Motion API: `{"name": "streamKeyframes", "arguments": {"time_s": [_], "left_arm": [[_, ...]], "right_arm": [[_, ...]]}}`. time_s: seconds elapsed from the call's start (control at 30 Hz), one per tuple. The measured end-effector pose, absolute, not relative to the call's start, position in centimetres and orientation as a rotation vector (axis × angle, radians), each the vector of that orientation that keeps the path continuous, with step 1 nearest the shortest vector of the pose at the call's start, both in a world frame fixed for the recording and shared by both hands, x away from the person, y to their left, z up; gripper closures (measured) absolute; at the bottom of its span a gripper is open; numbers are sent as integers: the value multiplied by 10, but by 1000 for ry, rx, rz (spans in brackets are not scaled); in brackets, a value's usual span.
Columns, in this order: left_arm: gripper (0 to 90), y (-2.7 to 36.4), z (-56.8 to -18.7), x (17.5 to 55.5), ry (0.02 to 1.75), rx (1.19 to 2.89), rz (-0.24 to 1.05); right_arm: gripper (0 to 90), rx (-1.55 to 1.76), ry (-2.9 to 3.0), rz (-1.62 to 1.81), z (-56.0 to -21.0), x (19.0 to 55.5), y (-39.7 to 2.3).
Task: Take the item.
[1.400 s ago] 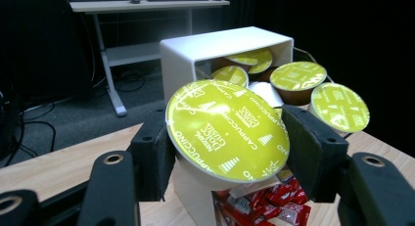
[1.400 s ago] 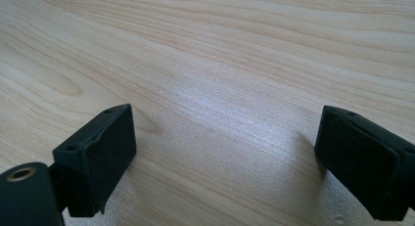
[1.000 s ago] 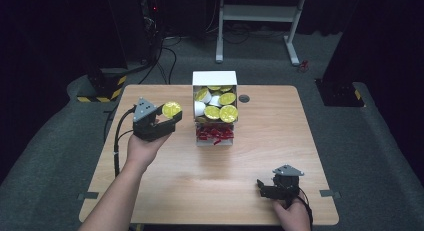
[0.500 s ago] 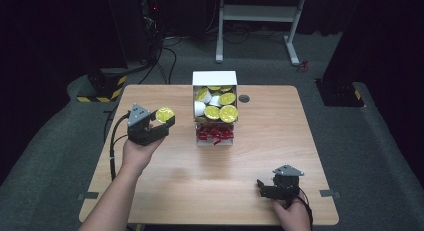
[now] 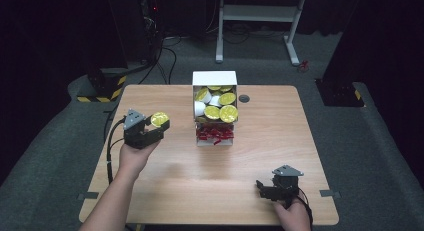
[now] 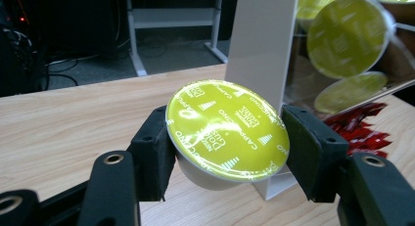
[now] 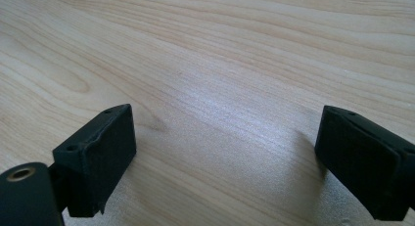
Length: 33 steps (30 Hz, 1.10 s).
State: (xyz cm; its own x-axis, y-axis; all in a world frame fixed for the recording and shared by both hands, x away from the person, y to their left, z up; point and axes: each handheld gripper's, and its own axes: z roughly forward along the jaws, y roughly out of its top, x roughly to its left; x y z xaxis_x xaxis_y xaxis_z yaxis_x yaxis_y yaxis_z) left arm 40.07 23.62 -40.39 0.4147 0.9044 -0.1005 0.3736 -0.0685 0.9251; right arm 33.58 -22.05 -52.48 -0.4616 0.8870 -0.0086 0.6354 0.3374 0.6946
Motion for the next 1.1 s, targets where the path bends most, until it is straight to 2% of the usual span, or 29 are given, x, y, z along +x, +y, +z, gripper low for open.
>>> {"name": "streamKeyframes", "arguments": {"time_s": [1.1], "left_arm": [[408,240,-474,423,1287,1711,571]], "right_arm": [[79,1330,2230,895,-525,337,-220]]}}
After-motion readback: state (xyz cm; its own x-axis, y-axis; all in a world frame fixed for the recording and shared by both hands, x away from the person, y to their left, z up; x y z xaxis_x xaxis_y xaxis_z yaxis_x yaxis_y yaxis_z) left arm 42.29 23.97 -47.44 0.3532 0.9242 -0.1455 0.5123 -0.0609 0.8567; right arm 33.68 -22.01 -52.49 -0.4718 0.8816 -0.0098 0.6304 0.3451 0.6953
